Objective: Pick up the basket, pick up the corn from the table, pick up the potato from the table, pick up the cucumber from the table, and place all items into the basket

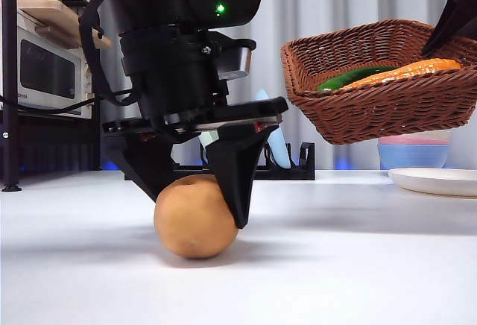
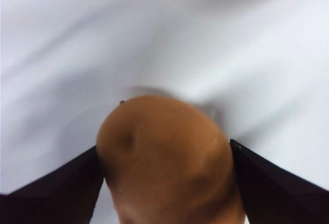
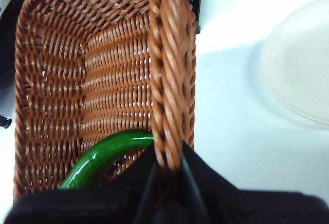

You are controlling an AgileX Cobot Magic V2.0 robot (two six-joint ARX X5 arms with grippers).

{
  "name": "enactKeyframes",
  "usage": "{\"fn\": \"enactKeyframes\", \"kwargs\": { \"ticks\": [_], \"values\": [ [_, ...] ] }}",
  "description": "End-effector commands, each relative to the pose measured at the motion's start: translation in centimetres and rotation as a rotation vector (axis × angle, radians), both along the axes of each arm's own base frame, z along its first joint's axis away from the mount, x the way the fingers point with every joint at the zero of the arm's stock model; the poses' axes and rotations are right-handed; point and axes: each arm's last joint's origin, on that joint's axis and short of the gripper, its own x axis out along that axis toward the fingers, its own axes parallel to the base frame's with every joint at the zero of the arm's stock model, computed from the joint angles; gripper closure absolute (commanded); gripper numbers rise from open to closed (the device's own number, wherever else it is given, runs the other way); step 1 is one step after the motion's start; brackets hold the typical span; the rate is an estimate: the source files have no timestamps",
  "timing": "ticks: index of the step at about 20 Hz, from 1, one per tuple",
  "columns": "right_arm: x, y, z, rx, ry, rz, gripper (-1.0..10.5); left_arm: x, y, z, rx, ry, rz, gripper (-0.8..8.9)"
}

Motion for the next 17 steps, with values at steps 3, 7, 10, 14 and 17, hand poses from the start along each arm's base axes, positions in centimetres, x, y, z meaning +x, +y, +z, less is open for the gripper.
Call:
{"fn": "enactKeyframes", "kwargs": {
  "ticks": [3,7,10,14,17],
  "values": [
    [0.0,0.1,0.2,0.021,-0.002,0.001,9.6,-2.3,1.1,4.2,-0.228,0.112,-0.285,8.21],
    [-0.2,1.0,-0.1,0.021,0.034,0.035,9.6,-5.7,3.7,12.6,-0.661,0.036,-0.597,8.21],
    [-0.5,2.9,-0.3,0.018,0.059,0.109,9.6,-6.0,4.8,17.9,-0.753,-0.392,-0.539,8.21],
    [-1.4,6.5,-0.4,0.012,0.076,0.25,9.6,-3.7,4.0,18.3,-0.641,-0.684,-0.278,8.21],
    [-2.1,8.5,-0.4,0.007,0.076,0.331,9.6,-0.7,3.1,15.0,-0.509,-0.596,-0.208,8.21]
  ]
}}
